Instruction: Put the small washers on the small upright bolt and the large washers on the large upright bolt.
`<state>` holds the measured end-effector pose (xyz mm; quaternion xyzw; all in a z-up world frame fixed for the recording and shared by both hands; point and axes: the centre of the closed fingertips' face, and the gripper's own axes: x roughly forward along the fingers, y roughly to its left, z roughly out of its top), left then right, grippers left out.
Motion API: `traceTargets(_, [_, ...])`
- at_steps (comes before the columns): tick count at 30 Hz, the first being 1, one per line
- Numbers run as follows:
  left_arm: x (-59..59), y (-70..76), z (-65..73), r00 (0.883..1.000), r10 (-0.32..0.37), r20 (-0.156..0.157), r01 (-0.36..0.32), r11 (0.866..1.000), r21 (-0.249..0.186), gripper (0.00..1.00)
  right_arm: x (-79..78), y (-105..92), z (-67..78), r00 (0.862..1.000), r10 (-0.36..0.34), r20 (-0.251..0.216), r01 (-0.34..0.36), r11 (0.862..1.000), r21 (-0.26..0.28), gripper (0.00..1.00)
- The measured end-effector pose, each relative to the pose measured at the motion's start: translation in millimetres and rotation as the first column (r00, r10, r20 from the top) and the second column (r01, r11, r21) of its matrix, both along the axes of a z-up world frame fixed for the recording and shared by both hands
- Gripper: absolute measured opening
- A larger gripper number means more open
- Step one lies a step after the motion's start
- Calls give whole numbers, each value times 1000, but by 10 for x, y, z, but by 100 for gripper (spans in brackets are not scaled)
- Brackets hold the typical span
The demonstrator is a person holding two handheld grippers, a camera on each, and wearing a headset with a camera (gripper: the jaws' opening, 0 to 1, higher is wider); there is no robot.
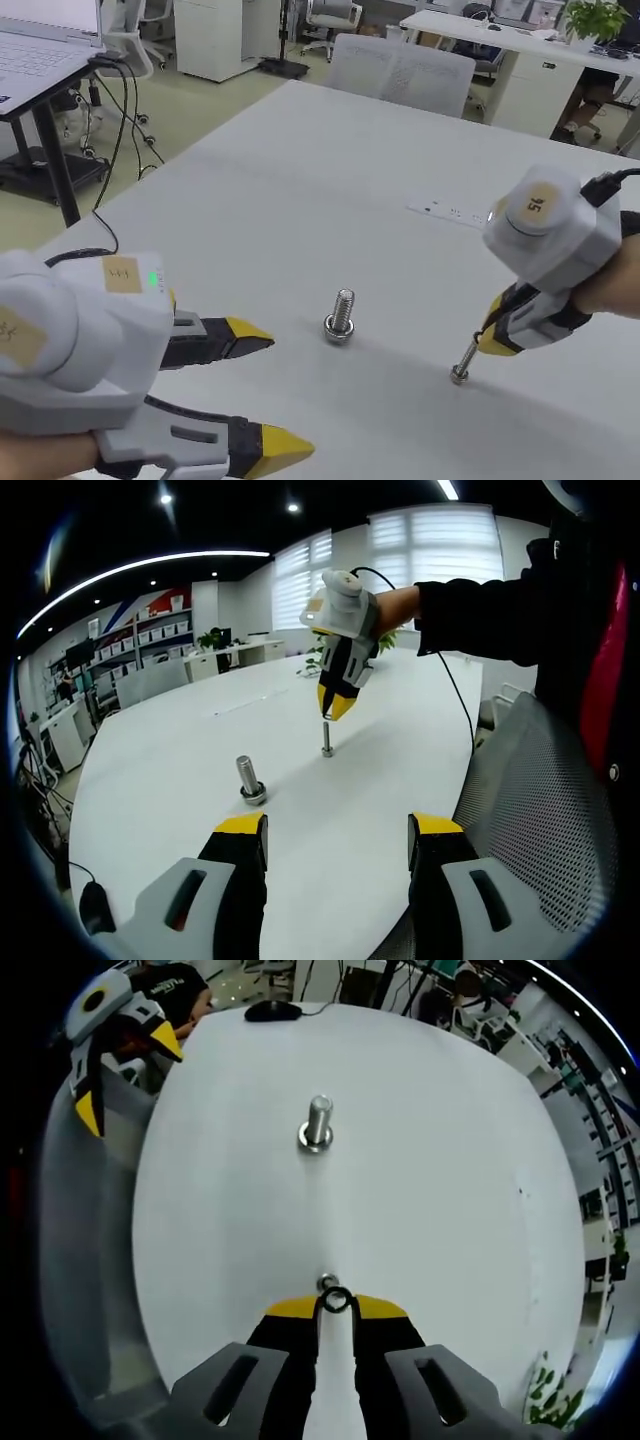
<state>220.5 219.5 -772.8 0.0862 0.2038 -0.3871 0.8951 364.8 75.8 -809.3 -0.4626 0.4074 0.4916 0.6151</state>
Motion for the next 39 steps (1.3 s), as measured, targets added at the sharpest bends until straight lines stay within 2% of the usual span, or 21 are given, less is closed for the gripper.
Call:
traceTargets(21, [35, 15, -37, 1000, 7, -13, -7, 1000, 1, 55, 82, -3, -133, 1000, -5, -29, 5, 1000, -9, 13])
traceTargets(39, [20, 14, -63, 1000, 10, -21, -10, 1000, 1, 55, 35, -2, -272, 998, -5, -59, 4, 1000, -21, 14])
